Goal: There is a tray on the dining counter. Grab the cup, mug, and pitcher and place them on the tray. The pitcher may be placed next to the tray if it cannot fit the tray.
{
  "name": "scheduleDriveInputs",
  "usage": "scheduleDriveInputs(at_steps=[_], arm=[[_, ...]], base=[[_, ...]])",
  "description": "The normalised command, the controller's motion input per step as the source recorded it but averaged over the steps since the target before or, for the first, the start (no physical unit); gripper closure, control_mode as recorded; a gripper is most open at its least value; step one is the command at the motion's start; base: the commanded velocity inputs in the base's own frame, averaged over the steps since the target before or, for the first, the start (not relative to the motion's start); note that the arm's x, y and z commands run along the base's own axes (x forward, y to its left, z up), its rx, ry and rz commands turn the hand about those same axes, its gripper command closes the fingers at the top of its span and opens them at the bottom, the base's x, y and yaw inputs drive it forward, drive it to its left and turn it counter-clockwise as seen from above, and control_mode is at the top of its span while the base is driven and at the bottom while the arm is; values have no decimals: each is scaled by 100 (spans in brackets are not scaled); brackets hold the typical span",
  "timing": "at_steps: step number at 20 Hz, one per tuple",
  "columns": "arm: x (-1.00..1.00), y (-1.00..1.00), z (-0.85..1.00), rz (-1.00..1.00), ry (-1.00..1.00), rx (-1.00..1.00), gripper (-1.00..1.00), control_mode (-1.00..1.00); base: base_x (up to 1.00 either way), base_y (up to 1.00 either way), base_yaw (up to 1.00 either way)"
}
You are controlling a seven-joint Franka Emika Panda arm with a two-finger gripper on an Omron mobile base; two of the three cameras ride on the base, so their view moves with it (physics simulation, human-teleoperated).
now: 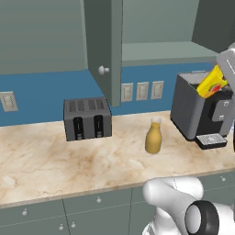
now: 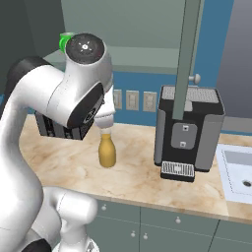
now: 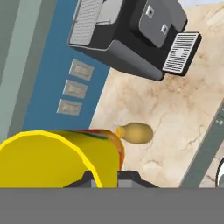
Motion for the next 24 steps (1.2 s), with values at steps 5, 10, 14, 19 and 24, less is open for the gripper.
scheduleDriveInputs(at_steps=[5, 10, 14, 19, 24], arm=[[-25, 24, -4, 5, 14, -20, 100, -100], [1, 18, -9, 17, 19, -10, 100, -100], [1, 26, -27, 22, 20, -8, 100, -100], [0, 15, -36, 22, 16, -6, 100, -100], [0, 6, -25, 20, 13, -3, 100, -100]], base=[[0, 0, 0], [0, 0, 0], [0, 0, 0], [0, 0, 0], [0, 0, 0]])
